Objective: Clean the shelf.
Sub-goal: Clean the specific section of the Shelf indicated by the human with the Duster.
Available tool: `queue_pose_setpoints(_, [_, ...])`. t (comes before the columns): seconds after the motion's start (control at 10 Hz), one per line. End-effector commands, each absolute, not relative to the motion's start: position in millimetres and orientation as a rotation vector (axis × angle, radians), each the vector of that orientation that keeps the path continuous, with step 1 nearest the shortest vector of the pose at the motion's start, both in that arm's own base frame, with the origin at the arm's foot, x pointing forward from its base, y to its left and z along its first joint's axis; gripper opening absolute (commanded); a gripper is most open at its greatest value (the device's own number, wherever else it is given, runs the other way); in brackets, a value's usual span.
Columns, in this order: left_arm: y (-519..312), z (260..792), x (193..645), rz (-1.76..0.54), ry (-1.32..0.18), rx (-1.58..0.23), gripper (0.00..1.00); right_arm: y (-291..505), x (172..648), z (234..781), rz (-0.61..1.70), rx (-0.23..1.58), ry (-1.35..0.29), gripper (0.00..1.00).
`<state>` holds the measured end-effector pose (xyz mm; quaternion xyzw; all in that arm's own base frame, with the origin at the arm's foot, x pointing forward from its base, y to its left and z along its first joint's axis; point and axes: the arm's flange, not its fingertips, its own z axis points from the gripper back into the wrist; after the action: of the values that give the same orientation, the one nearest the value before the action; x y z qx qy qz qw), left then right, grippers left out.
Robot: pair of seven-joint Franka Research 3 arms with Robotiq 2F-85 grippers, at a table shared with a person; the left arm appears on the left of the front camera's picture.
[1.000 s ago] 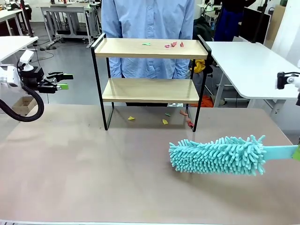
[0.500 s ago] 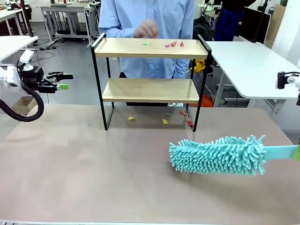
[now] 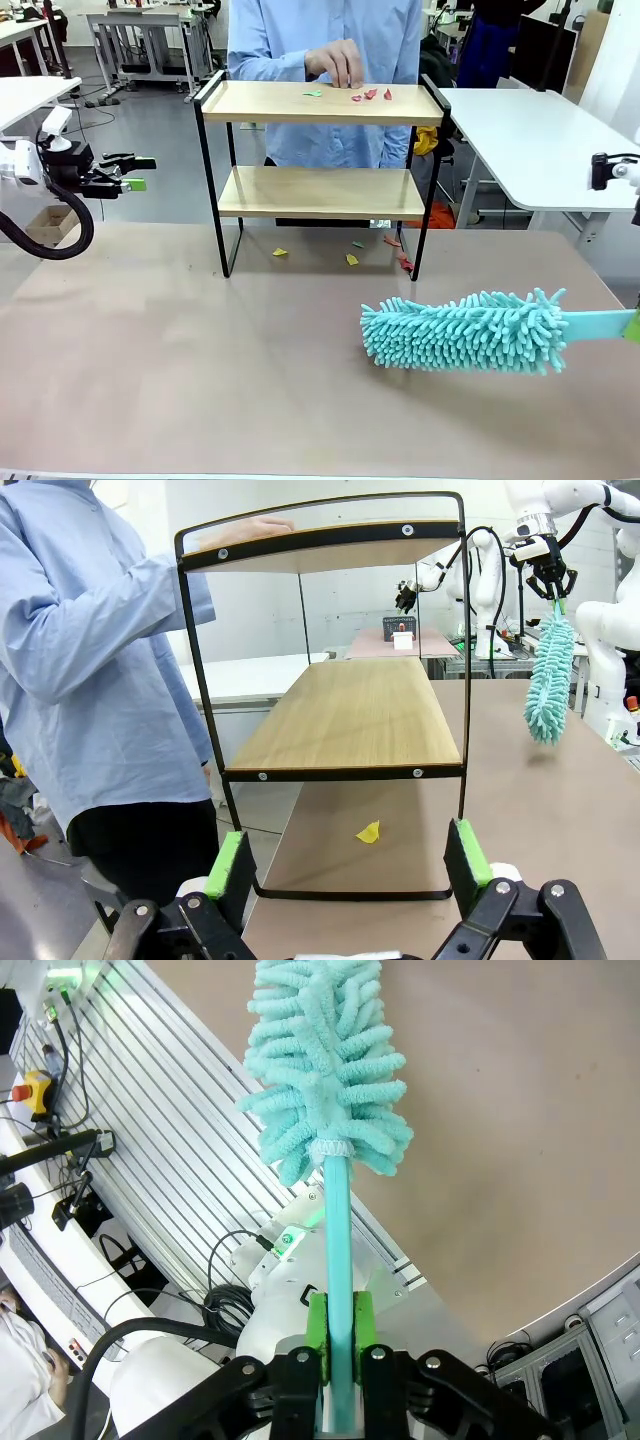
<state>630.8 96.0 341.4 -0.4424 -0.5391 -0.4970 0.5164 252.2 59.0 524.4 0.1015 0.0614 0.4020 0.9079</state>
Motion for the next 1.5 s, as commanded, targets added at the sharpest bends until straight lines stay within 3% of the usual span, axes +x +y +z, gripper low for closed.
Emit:
queue_pose_setpoints(0.0, [94.7, 344.8, 630.4, -1.200, -1.293, -1.056, 1.00, 59.5, 251.0, 526.1, 0.830, 0.212, 0.114, 0.13])
queue_pose_setpoints(0.8, [94.7, 344.8, 630.4, -1.200, -1.293, -1.056, 1.00, 59.0, 252.2, 524.4, 0.830, 0.209, 0.127, 0.13])
queue_pose_setpoints(1.4, [94.7, 344.8, 630.4, -1.200, -1.293, -1.056, 1.00, 174.7, 193.8, 650.1, 0.759, 0.334, -0.238, 0.13])
